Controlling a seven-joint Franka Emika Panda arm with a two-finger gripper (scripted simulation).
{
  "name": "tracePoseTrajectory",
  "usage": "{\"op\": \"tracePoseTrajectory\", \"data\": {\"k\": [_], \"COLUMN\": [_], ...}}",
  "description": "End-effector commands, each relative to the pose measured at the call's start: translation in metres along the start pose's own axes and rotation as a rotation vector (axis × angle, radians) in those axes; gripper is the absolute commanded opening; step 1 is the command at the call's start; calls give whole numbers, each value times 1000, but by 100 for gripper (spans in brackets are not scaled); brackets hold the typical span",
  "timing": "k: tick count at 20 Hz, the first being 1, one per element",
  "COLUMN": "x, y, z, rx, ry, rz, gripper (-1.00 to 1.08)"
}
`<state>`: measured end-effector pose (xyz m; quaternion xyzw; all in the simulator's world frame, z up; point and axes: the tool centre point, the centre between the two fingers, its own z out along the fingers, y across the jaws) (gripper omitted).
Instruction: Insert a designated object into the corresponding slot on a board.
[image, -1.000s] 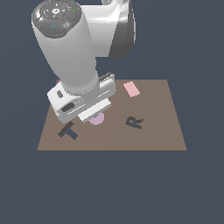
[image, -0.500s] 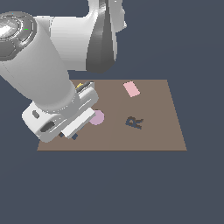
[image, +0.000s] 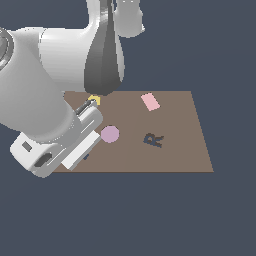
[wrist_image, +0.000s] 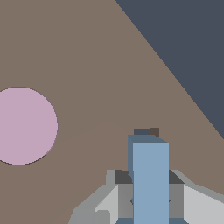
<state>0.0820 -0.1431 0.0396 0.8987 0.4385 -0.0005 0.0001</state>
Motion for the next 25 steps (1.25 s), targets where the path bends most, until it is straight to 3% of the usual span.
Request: {"op": "tracePoseTrajectory", "data": {"k": [1, 15, 16, 25], "x": [1, 2, 2, 2], "y": [4, 8, 8, 8], "z": [0, 10, 10, 10], "rx": [0, 0, 0, 0], "ry": [0, 0, 0, 0], "rz": [-14, -22, -22, -22], "gripper": [-100, -100, 100, 100]}}
